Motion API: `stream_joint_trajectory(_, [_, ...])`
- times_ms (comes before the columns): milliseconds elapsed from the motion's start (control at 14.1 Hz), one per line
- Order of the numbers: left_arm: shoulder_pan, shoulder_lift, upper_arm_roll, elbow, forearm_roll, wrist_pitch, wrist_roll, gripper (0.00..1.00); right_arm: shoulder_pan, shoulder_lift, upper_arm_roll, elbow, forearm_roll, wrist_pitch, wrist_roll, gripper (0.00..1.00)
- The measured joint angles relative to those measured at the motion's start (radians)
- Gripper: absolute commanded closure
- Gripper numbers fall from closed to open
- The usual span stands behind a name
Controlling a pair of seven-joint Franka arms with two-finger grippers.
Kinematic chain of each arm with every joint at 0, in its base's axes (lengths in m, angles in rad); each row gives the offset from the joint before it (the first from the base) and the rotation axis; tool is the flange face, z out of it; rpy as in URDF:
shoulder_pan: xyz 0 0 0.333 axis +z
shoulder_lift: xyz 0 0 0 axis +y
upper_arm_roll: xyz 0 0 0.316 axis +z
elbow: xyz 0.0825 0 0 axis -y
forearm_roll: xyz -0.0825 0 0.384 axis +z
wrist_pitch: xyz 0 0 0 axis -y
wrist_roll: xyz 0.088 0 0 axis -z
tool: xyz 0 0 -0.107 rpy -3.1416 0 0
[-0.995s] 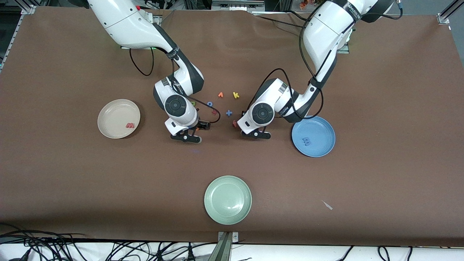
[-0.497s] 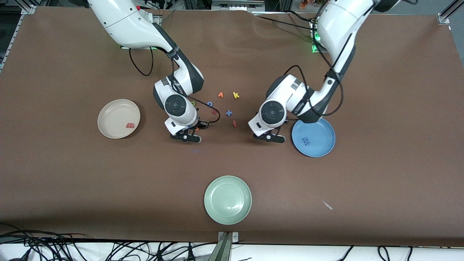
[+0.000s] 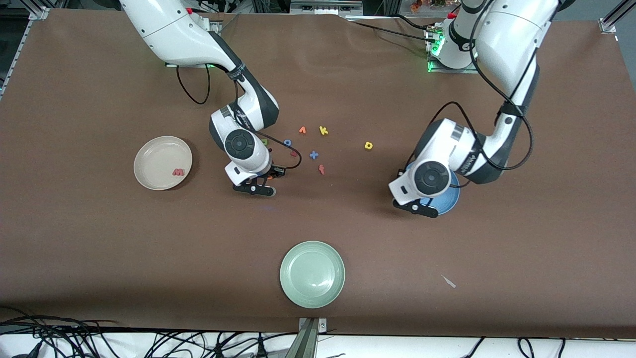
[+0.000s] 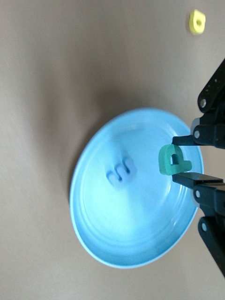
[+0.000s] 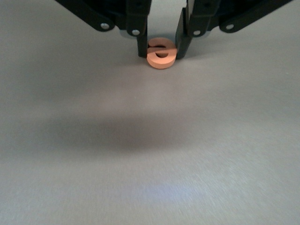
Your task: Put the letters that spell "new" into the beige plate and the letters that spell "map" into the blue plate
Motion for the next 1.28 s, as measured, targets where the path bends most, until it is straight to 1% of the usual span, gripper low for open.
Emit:
stream_joint_trajectory(71, [0.009,0.004,0.000,-0.013,0.000,0.000,0.008,0.77,0.000,-0.011,-0.004,0.008,-0.001,-0.026,-0.007,0.86])
stream_joint_trajectory(213, [0.016,0.014,0.000,-0.044,0.000,0.004,0.011,0.76,-0.001,-0.051,-0.032,0.021,-0.001,-0.119,-0.060,0.87])
stream_joint_trajectory(284, [0.018,0.020,0.000,-0.061,0.000,0.014,0.011,0.64,-0.003,-0.075,-0.053,0.023,-0.001,-0.168,-0.102,0.87])
stream_joint_trajectory(355, [0.021,0.027,0.000,-0.073,0.000,0.030,0.011,0.26,-0.006,-0.097,-0.074,0.023,-0.001,-0.214,-0.147,0.87])
stream_joint_trajectory(426, [0.024,0.033,0.001,-0.080,0.000,0.042,0.011,0.00,-0.007,-0.113,-0.095,0.022,-0.001,-0.256,-0.194,0.87])
stream_joint_trajectory(568, [0.036,0.038,0.001,-0.084,0.000,0.046,0.011,0.00,-0.009,-0.134,-0.144,0.019,-0.001,-0.363,-0.304,0.87])
stream_joint_trajectory(710, [0.038,0.034,-0.010,-0.082,0.000,0.043,0.011,0.00,-0.010,-0.134,-0.204,0.017,-0.001,-0.434,-0.387,0.87])
stream_joint_trajectory(852, [0.037,0.027,-0.055,-0.070,0.000,0.038,-0.007,0.00,-0.010,-0.136,-0.269,0.011,-0.001,-0.464,-0.485,0.87])
stream_joint_trajectory(1066, [0.034,0.015,-0.166,-0.062,0.000,0.025,-0.140,0.01,-0.013,-0.176,-0.348,-0.052,-0.005,-0.447,-0.611,0.87])
stream_joint_trajectory(1137, [0.032,0.014,-0.206,-0.064,0.000,0.022,-0.179,0.07,-0.013,-0.199,-0.363,-0.092,-0.015,-0.414,-0.636,0.87])
stream_joint_trajectory(1208, [0.030,0.014,-0.245,-0.068,0.000,0.021,-0.205,0.15,-0.014,-0.227,-0.376,-0.144,-0.026,-0.363,-0.657,0.87])
stream_joint_trajectory(1279, [0.025,0.014,-0.278,-0.078,0.000,0.022,-0.223,0.16,-0.014,-0.258,-0.387,-0.202,-0.031,-0.306,-0.678,0.87])
